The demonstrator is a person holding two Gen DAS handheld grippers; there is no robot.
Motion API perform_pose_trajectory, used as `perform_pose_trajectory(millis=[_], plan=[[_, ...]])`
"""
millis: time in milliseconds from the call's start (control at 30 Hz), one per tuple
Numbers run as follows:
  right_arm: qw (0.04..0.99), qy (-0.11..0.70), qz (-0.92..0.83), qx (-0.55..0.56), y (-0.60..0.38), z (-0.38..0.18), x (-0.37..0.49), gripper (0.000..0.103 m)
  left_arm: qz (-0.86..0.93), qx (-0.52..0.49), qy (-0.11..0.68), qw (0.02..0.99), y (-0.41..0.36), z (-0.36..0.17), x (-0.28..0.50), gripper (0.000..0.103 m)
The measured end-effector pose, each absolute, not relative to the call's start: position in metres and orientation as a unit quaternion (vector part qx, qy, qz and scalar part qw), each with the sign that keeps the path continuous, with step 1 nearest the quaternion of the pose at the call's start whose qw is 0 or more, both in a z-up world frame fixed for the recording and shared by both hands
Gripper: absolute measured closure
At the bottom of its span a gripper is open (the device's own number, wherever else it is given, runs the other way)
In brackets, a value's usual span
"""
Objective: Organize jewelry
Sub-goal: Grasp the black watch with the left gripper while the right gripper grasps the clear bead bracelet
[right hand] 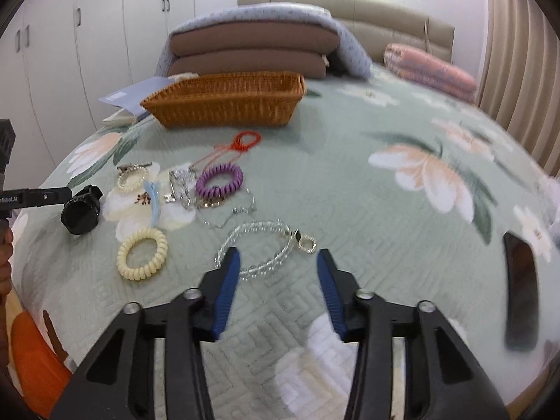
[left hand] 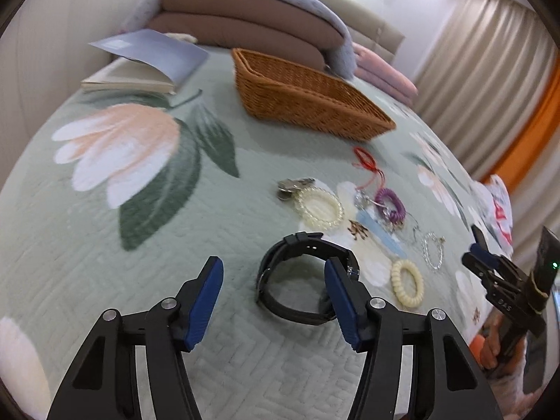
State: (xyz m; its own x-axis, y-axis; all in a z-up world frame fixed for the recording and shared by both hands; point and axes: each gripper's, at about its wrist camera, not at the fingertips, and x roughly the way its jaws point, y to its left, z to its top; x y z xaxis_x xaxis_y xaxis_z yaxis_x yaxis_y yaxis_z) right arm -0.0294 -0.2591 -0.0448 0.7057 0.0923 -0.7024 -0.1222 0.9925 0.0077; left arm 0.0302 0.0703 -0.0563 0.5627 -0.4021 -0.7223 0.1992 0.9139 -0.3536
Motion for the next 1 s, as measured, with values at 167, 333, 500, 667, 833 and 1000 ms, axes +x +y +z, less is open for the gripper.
perform_pose_trajectory(millis=[167, 333, 500, 667, 833, 1000], plan=[[0.916, 0.400, 0.042, -0.011, -0.263, -0.053, -0.013, 0.062, -0.185, -0.107, 0.465, 0.859, 0.064, -0.063, 0.042, 0.056], [0.908, 0.418, 0.041, 0.006, -0.269, -0.062, -0.002, 0.062, -0.184, -0.095, 0.477, 0.854, 0.057, -0.072, 0.048, 0.061], [0.909, 0.414, 0.045, 0.022, -0.271, -0.060, 0.001, 0.063, -0.183, -0.087, 0.481, 0.853, 0.053, -0.072, 0.051, 0.065], [0.917, 0.397, 0.039, 0.010, -0.272, -0.051, -0.002, 0.064, -0.185, -0.086, 0.476, 0.856, 0.054, -0.073, 0.051, 0.066], [0.912, 0.409, 0.039, -0.009, -0.276, -0.056, 0.005, 0.083, -0.186, -0.087, 0.473, 0.857, 0.054, -0.074, 0.051, 0.066], [0.904, 0.423, 0.044, -0.049, -0.276, -0.063, 0.003, 0.084, -0.187, -0.086, 0.472, 0.857, 0.053, -0.074, 0.052, 0.066]])
